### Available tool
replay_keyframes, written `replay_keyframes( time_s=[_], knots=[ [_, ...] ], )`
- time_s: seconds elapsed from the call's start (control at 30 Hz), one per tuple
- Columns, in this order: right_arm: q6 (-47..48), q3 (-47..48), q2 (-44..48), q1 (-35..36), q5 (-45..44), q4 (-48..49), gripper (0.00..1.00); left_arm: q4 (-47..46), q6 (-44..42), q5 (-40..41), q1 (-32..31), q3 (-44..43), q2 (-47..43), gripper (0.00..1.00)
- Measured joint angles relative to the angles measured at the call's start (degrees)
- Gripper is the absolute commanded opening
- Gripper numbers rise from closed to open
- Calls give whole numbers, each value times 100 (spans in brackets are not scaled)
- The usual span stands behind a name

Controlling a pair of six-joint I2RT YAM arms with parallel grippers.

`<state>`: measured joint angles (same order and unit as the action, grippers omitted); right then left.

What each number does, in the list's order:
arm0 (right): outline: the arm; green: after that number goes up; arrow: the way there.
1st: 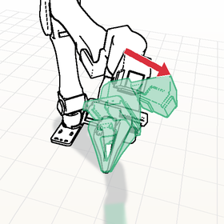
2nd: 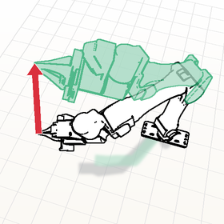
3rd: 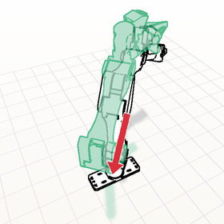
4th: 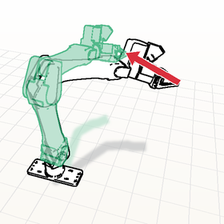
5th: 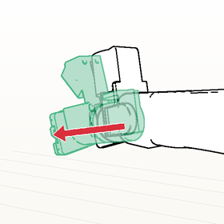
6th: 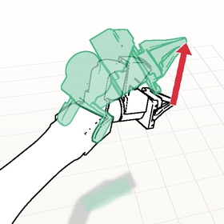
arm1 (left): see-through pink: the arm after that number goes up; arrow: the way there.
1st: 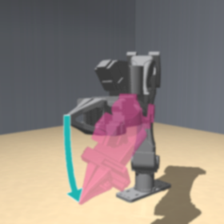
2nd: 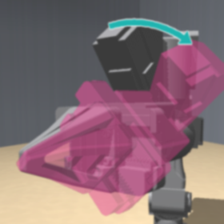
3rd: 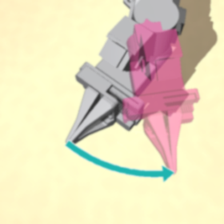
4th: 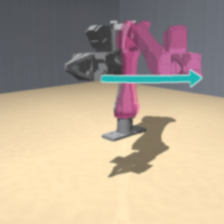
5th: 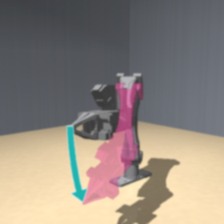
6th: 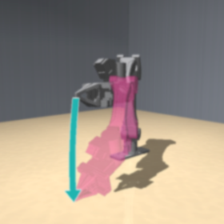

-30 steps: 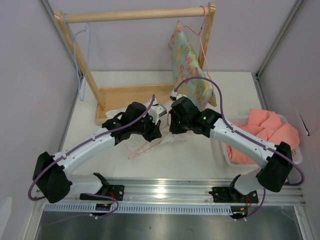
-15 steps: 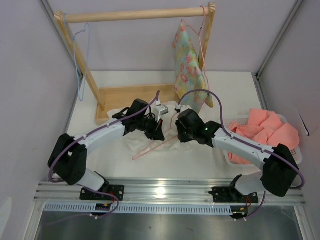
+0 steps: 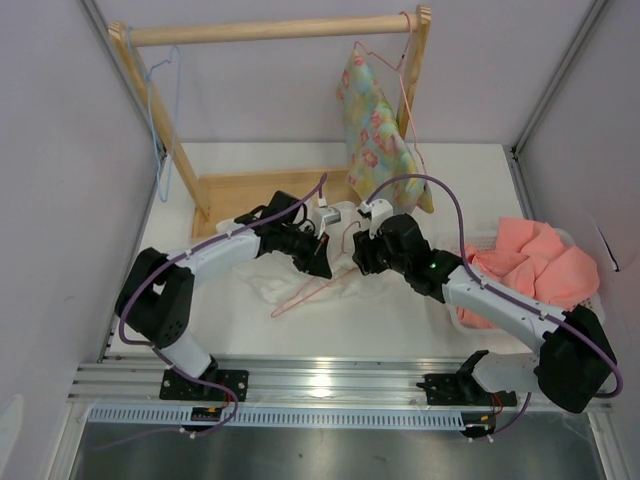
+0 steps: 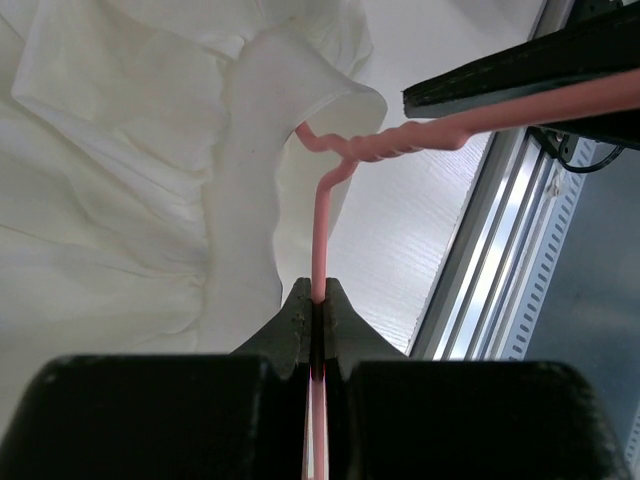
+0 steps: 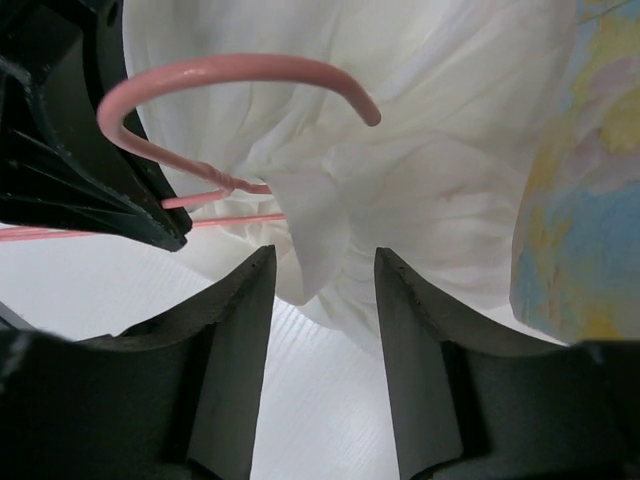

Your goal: Place the skirt on the hanger

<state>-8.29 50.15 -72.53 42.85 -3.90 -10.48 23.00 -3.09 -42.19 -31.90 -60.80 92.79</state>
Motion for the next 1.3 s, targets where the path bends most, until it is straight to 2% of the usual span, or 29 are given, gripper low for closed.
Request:
replay_keyframes(
  time_s=[0.17, 0.3, 0.33, 0.43, 0.7, 0.73, 0.87, 0.9, 0.93, 1.0, 1.03, 1.07, 1.13, 1.2, 1.23, 1.3],
  knots=[
    [328, -299, 4, -229, 400, 321, 56, 188, -96, -50, 11, -197, 140, 0],
    [560, -358, -39, -168, 380, 511, 59, 367, -177, -153, 46, -385, 267, 0],
    [632, -393, -39, -101, 293, 623, 63, 409, -195, -175, 59, -422, 286, 0],
    [874, -507, -48, 131, 46, 935, 65, 457, -199, -212, 70, -457, 308, 0],
    [1493, -525, -634, 636, -831, 1727, 63, 542, -205, -354, 70, -507, 369, 0],
    [1569, -525, -730, 664, -929, 1810, 58, 549, -208, -356, 70, -507, 369, 0],
    [1805, -514, -1051, 684, -1252, 2087, 46, 603, -251, -350, 96, -507, 389, 0],
    [1832, -511, -1095, 680, -1270, 2155, 37, 605, -256, -343, 107, -507, 400, 0],
    [1888, -511, -1128, 680, -1283, 2208, 23, 575, -254, -332, 116, -514, 409, 0],
    [2120, -505, -1137, 726, -1338, 2232, 15, 538, -247, -328, 138, -551, 409, 0],
    [2225, -492, -1137, 728, -1386, 2229, 6, 531, -247, -308, 157, -579, 409, 0],
    [2317, -481, -1137, 719, -1408, 2205, 2, 496, -240, -273, 184, -597, 409, 0],
    [2422, -479, -1134, 717, -1467, 2142, 0, 439, -234, -175, 225, -608, 402, 1],
    [2435, -479, -1132, 717, -1497, 2059, 0, 385, -186, -72, 236, -608, 380, 6],
    [2413, -479, -1121, 717, -1515, 2020, 0, 363, -157, 4, 236, -608, 358, 22],
    [2310, -466, -1104, 715, -1611, 1993, 0, 323, -85, 162, 225, -608, 284, 28]
  ],
)
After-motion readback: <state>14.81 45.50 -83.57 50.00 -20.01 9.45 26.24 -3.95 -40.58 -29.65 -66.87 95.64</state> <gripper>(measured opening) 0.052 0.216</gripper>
